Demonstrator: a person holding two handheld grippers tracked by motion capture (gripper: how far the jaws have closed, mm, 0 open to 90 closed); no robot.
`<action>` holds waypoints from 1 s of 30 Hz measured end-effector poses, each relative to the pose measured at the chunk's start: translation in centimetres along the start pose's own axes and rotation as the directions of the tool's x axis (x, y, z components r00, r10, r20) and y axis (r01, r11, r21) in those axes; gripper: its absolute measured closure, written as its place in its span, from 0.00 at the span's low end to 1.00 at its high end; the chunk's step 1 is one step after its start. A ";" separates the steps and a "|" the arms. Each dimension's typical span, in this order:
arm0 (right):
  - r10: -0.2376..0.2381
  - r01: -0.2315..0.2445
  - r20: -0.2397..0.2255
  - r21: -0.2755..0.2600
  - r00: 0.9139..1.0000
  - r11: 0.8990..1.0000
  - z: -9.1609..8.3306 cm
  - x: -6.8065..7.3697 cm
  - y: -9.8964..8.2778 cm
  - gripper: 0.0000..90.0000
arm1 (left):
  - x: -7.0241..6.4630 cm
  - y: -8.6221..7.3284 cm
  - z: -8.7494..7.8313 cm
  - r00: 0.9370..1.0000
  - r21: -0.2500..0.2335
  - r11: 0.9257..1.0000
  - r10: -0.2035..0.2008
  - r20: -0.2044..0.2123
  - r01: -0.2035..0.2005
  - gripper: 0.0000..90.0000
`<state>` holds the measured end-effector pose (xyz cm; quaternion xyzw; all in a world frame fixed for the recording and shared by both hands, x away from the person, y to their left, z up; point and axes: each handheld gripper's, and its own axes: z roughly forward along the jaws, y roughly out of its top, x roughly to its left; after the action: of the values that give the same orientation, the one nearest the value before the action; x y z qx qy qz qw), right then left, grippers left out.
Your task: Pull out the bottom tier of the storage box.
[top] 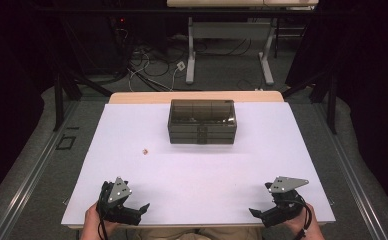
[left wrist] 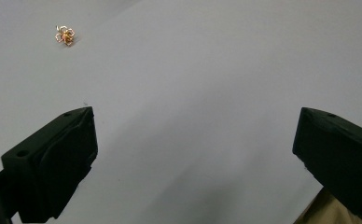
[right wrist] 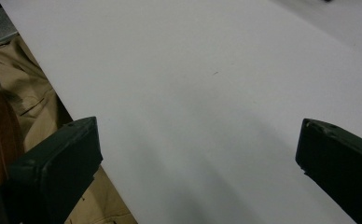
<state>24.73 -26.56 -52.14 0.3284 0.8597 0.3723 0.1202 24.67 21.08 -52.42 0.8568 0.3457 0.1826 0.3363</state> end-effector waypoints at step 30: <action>0.029 -0.031 0.023 0.074 0.999 0.997 3.1 0.2 2.7 0.00 | -0.1 -0.1 0.2 1.000 0.005 1.000 0.001 -0.017 -0.001 0.00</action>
<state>27.28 -23.35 -52.37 0.3498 0.8665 0.3381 0.1117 24.68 20.97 -52.60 0.8563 0.3486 0.1891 0.3309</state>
